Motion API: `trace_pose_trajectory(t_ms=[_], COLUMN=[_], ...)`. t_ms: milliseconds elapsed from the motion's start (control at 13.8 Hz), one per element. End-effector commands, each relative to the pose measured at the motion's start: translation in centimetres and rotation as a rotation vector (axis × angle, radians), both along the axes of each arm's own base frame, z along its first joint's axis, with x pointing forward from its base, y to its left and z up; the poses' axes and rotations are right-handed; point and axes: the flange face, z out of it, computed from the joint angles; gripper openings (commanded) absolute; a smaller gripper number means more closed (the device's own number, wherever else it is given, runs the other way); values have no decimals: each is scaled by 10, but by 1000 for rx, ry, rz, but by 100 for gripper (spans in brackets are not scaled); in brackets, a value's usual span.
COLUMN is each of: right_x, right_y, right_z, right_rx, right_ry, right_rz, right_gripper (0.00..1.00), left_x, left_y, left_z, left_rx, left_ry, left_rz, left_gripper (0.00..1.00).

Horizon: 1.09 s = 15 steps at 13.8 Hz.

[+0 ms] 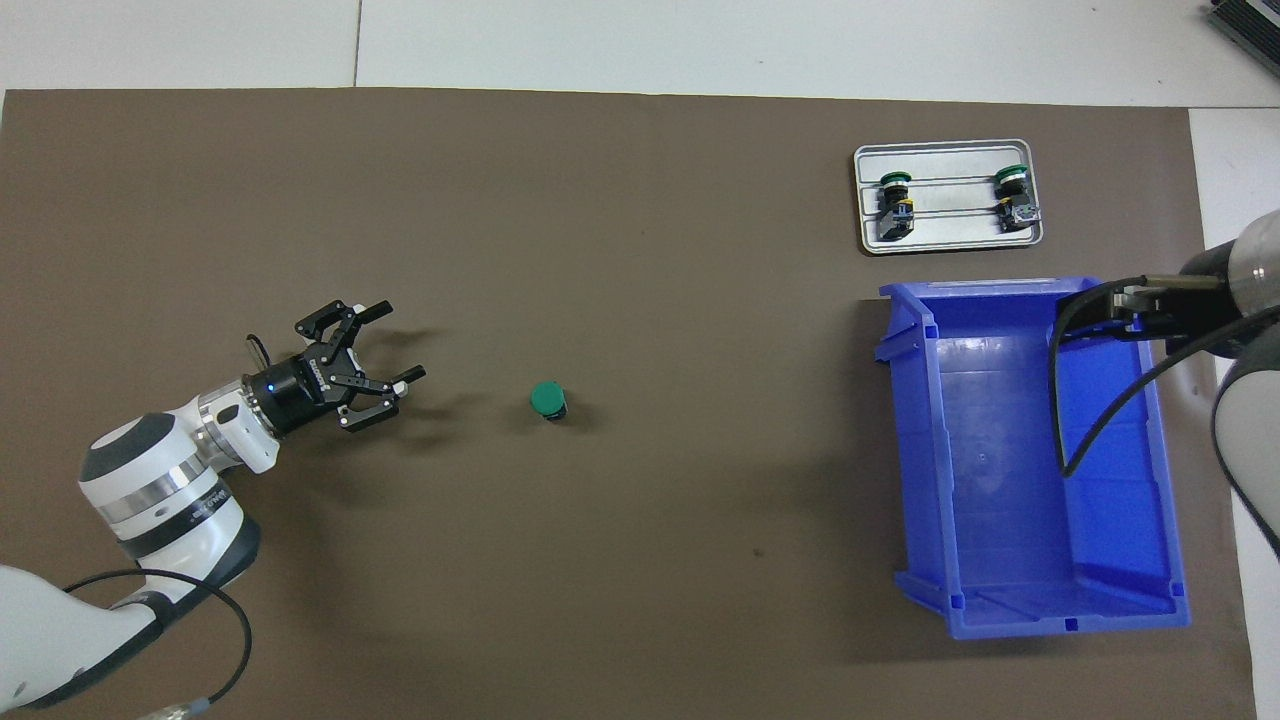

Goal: Place and press button with both arms
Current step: 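Withdraw the left gripper away from the standing button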

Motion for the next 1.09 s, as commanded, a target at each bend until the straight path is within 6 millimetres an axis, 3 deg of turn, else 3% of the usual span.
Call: trace_pose_trajectory(t_ms=[0,217,362,579,796,941,1013], right_x=[-4,-4,-4,-4,-4,-4,-4], right_y=[0,0,0,0,0,0,0], right_z=[2,2,2,2,2,2,2], right_rx=[6,7,7,7,7,7,7], right_ry=[-16,-16,-16,-16,-16,-16,-16], right_rz=[20,20,20,20,20,20,20], right_gripper=[100,100,100,100,100,100,100], left_x=[37,79,95,97,90,84,80], left_y=[26,45,54,56,46,30,11], left_z=[35,94,128,201,275,304,314], left_rx=[-39,-50,-54,-2,124,237,327], left_ry=[66,213,301,422,568,667,680], left_rz=[29,0,-19,-28,-18,-3,-6], left_gripper=[98,98,98,98,98,98,95])
